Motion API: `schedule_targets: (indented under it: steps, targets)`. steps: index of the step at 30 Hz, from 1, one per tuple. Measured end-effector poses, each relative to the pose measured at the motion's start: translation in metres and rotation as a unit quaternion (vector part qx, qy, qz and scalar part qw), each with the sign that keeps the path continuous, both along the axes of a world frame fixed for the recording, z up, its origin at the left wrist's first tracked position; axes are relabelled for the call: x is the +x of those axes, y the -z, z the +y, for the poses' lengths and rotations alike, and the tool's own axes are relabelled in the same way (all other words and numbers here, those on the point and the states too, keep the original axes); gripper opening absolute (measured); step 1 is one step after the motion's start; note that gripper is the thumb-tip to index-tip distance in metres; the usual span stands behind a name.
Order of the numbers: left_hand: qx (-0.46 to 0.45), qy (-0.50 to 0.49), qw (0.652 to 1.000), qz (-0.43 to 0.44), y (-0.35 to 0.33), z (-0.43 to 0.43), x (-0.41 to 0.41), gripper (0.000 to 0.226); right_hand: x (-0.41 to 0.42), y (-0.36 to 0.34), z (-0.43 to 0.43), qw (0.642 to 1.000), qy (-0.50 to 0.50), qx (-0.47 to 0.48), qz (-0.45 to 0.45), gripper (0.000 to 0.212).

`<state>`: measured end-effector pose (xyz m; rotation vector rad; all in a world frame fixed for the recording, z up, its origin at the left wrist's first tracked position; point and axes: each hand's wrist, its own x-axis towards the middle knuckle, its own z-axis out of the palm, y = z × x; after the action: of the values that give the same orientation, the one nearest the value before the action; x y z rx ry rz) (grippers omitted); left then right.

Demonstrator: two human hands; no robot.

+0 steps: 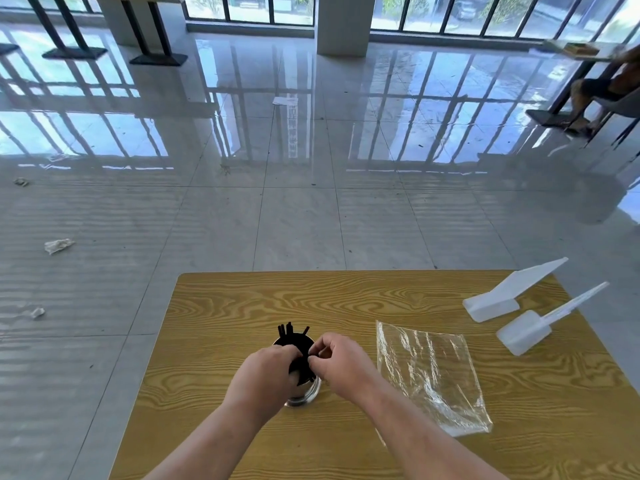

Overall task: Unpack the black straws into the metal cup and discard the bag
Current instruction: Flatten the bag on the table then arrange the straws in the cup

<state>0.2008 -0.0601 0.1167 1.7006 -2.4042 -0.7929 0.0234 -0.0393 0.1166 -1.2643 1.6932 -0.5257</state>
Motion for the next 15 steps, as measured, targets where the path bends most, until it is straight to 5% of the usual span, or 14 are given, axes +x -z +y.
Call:
schedule_targets:
  steps: [10, 15]
  targets:
    - [-0.029, -0.013, 0.999, 0.020, -0.029, -0.015, 0.006, 0.017, -0.005, -0.008, -0.004, 0.999, 0.023, -0.035, 0.013, 0.016]
    - [-0.034, -0.032, 0.998, 0.035, -0.064, -0.027, 0.011, 0.010, -0.010, -0.014, -0.008, 0.996, 0.049, -0.067, 0.015, 0.007]
